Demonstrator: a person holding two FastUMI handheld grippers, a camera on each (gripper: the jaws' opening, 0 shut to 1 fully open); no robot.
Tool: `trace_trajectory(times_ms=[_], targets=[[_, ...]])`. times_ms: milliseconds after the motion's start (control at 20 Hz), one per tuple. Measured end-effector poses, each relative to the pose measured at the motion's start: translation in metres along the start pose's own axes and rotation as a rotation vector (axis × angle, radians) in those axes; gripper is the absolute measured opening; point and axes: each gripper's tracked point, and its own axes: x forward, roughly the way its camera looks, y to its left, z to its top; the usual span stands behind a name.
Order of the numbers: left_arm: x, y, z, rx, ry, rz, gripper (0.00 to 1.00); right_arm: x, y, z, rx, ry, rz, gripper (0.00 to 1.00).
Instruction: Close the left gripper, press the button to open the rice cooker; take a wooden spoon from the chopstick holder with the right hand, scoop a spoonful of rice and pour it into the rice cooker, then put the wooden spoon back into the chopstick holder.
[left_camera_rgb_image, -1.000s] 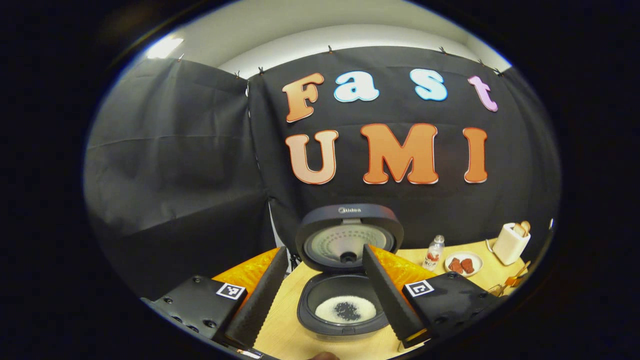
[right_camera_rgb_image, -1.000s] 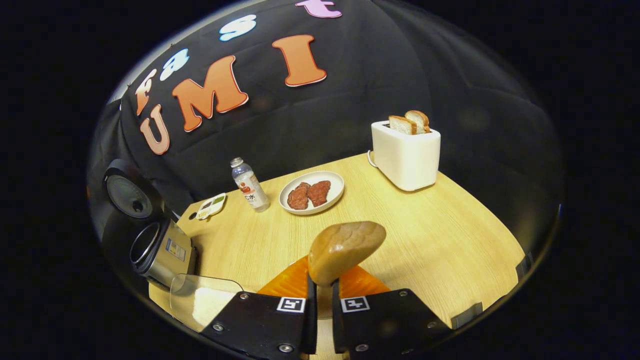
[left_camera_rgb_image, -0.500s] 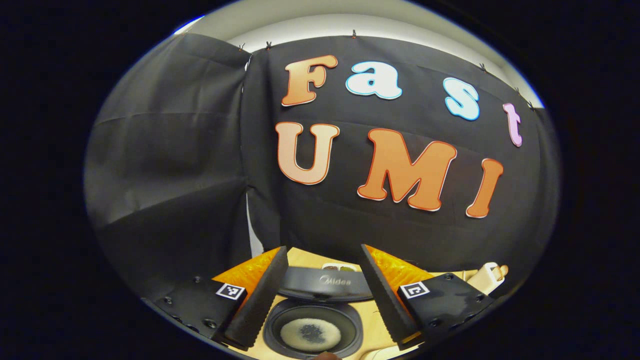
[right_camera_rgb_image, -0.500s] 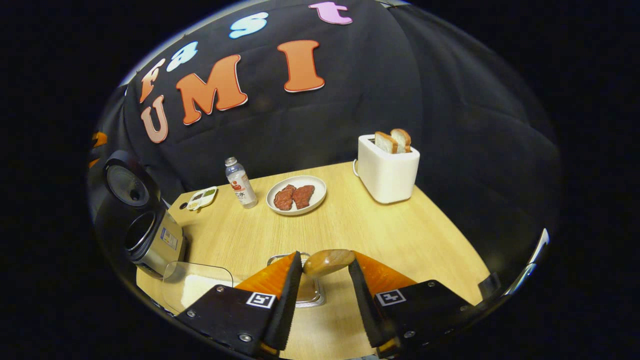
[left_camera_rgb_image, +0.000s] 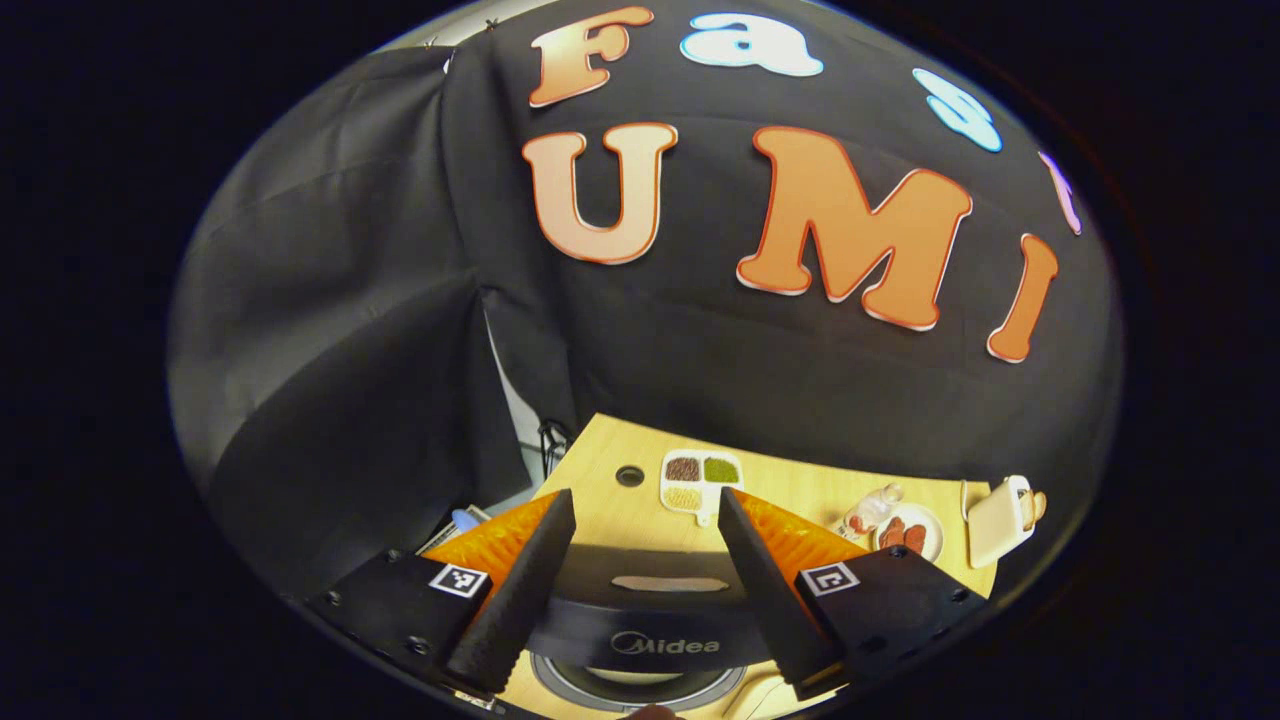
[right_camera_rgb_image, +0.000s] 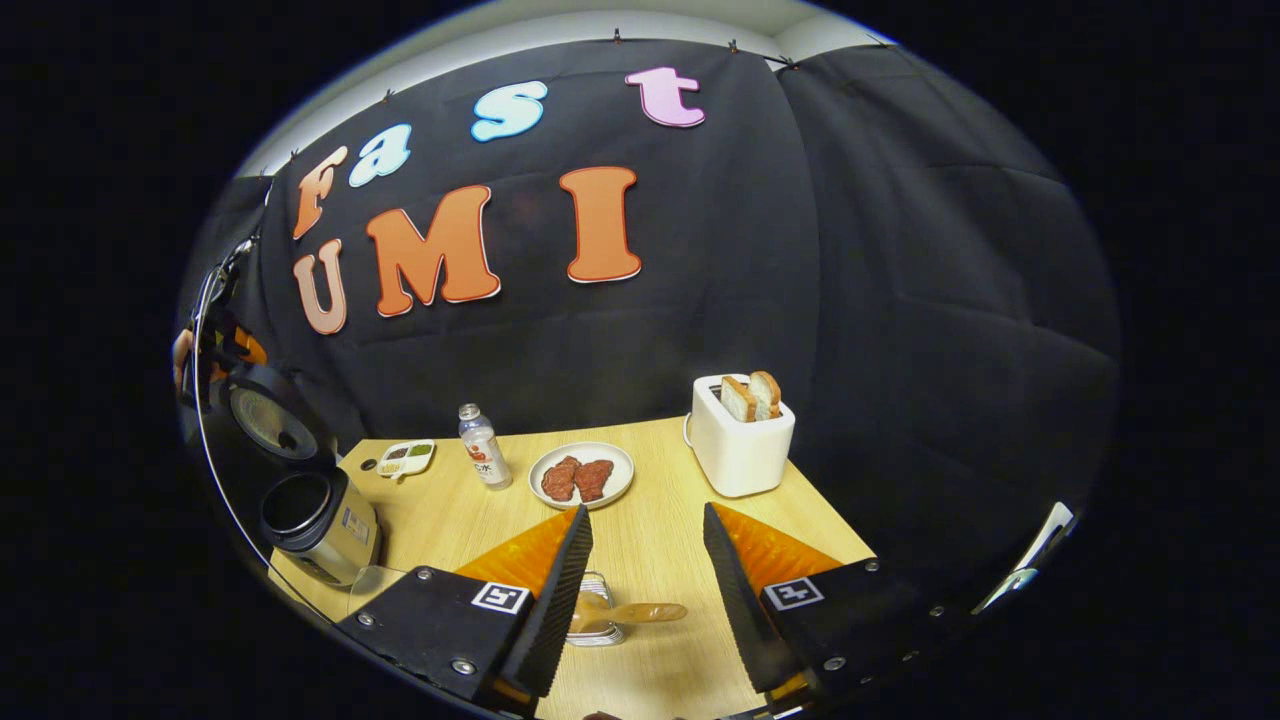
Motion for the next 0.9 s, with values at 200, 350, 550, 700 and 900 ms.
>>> trace_trajectory(times_ms=[200,350,550,700,900], targets=[[-0.001,-0.005,-0.064,0.037,0.216,-0.043,0.99,0.001,0.001,-0.006,-0.013,0.014,0.003,0.71],[-0.01,-0.001,-0.108,0.07,0.351,-0.05,0.96,0.002,0.016,-0.004,-0.033,0.013,0.035,0.71],[-0.001,-0.003,-0.178,0.036,0.541,-0.048,0.97,0.003,0.033,0.0,-0.059,0.005,0.077,0.71],[0.01,-0.006,-0.216,0.018,0.642,-0.036,0.98,0.003,0.041,0.0,-0.074,0.009,0.095,0.71],[0.017,-0.013,-0.215,0.023,0.604,-0.018,1.0,0.002,0.057,0.002,-0.1,0.01,0.12,0.71]])
